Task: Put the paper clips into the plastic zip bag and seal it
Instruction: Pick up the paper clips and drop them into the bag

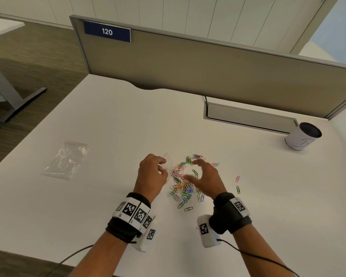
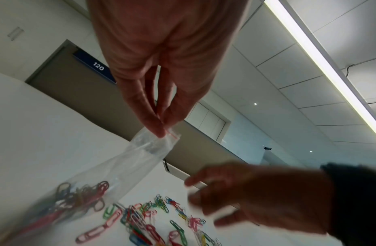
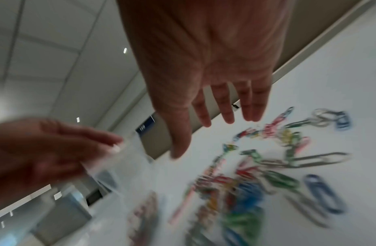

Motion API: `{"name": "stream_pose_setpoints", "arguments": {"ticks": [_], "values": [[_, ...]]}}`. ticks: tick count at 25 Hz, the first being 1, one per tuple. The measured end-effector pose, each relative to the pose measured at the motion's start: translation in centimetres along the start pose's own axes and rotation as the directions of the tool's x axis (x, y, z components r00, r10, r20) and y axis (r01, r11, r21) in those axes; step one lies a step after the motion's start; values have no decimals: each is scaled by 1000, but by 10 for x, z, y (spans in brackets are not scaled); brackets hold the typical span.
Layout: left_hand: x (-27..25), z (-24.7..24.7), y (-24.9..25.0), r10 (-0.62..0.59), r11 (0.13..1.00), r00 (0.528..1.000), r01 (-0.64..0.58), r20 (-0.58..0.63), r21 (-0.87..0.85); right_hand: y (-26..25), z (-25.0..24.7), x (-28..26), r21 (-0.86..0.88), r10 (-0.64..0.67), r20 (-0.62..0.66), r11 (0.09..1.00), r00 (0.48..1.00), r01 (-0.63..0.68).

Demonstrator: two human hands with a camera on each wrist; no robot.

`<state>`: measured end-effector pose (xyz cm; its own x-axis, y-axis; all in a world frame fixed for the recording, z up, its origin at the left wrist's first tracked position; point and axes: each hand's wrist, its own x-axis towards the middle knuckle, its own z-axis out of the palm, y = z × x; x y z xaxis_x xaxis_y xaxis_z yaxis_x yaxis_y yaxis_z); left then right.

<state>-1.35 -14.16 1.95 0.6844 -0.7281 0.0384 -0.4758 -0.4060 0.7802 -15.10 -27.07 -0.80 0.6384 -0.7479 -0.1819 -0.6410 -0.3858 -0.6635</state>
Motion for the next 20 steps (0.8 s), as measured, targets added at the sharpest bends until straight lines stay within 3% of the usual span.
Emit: {"name": "stream_pose_setpoints", "arguments": {"ticks": [2, 4, 7, 13, 18, 20], "values": [[3, -9, -3, 1, 1000, 1000, -1, -25, 15, 17, 11, 4, -230, 68, 230, 973, 971, -14], [4, -15, -4, -8, 1000, 999, 9, -41, 26, 23, 24, 4, -357, 68, 321, 933, 945, 54], [3, -20, -4, -30, 999, 999, 32, -42, 38, 24, 38, 5, -418, -3, 263, 901, 965, 116], [-3, -16, -3, -47, 998, 999, 47, 7, 49, 33, 45, 12, -312, -172, 128, 928, 977, 204], [-3, -9, 0, -61, 998, 997, 59, 42, 37, 32, 41, 13, -384, -187, 91, 899, 978, 208], [-3, -7, 1, -64, 997, 997, 62, 49, 38, 34, 38, 13, -312, -171, 36, 934, 985, 173]]}}
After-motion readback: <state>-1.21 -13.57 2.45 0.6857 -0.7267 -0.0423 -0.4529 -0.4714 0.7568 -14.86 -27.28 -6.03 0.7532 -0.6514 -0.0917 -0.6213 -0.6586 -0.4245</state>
